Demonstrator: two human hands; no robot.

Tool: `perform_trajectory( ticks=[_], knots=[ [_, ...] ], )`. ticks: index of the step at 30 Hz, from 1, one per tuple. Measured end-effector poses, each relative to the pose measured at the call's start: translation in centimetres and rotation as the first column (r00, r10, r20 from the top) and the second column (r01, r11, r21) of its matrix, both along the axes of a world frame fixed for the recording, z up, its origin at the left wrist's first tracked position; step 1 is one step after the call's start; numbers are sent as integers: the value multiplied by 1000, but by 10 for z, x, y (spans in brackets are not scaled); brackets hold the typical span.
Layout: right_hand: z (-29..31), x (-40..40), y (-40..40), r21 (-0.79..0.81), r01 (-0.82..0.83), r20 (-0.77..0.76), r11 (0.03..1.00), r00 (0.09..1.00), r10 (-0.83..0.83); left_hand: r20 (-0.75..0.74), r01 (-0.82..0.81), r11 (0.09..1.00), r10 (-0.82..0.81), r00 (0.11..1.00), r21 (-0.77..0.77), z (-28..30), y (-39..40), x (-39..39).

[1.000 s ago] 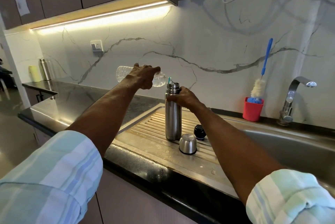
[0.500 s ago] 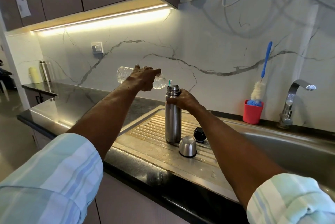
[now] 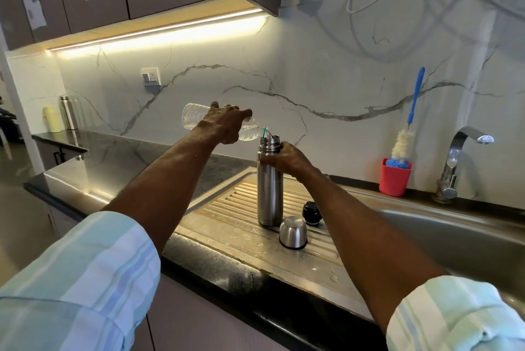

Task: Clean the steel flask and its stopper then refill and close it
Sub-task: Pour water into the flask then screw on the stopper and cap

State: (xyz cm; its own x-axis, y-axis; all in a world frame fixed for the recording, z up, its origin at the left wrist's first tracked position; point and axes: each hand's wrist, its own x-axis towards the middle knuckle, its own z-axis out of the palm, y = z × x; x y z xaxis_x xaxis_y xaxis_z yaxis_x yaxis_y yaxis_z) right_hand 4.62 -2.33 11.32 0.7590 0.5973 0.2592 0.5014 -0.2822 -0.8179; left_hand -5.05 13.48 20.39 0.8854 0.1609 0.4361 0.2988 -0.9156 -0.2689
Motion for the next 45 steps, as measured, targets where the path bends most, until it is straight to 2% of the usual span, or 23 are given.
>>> perform_trajectory(
  ticks=[45],
  knots=[
    [7,-12,-6,-16,6,-31,1000,999,-7,-29,-59,982,66,997,182,14,-18,2]
  ],
)
